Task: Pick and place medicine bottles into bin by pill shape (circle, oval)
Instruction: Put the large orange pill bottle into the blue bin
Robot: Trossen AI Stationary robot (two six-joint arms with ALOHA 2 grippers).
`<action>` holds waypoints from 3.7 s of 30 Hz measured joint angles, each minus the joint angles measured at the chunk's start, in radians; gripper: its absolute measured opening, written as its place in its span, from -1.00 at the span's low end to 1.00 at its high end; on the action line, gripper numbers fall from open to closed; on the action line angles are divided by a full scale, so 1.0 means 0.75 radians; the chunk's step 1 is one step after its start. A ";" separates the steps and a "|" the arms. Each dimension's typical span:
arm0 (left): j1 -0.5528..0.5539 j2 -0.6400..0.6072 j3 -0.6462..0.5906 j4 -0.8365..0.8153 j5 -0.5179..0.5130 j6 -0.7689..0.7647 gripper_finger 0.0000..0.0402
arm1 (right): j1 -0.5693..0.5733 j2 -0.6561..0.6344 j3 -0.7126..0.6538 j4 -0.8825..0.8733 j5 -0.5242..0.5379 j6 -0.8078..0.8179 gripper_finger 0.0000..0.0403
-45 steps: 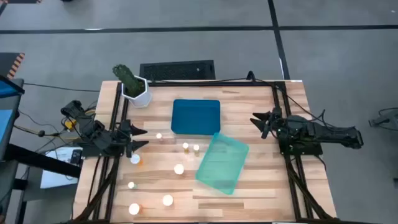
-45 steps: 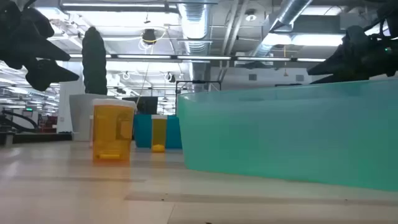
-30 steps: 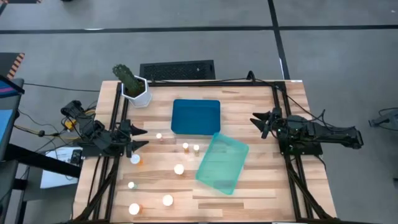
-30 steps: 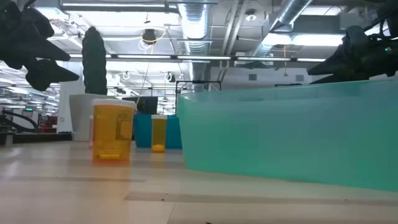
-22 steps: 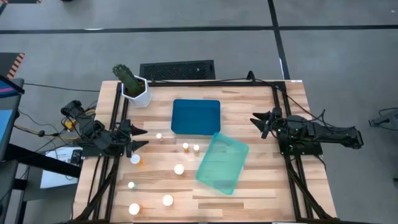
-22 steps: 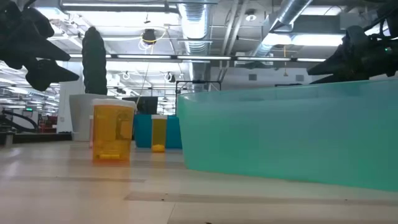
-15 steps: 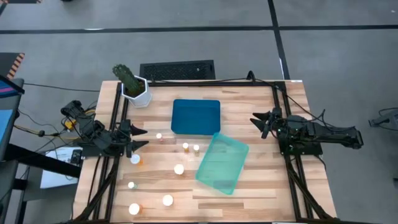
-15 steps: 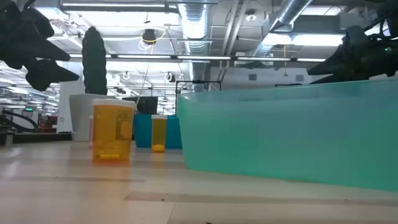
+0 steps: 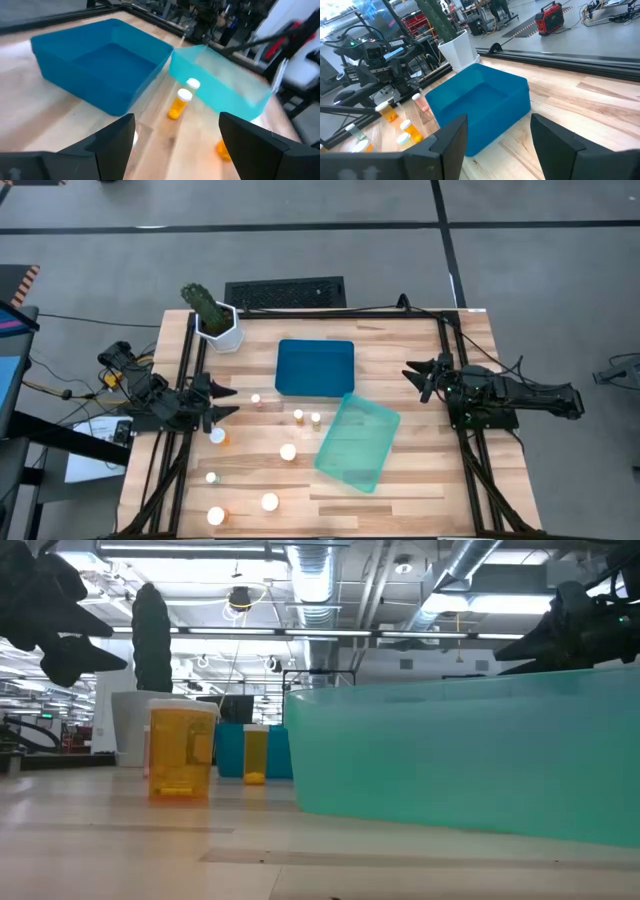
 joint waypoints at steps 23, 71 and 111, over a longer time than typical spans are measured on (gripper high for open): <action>0.001 0.000 0.001 0.042 -0.241 -0.318 0.40 | 0.001 0.000 0.000 0.000 0.000 0.000 0.11; 0.000 0.361 0.497 0.981 0.054 0.421 0.40 | -0.011 0.000 -0.002 0.491 -0.036 0.516 0.11; 0.000 1.361 1.088 -0.985 0.790 -0.513 0.81 | -0.022 0.903 0.927 -0.114 -0.247 -0.254 0.77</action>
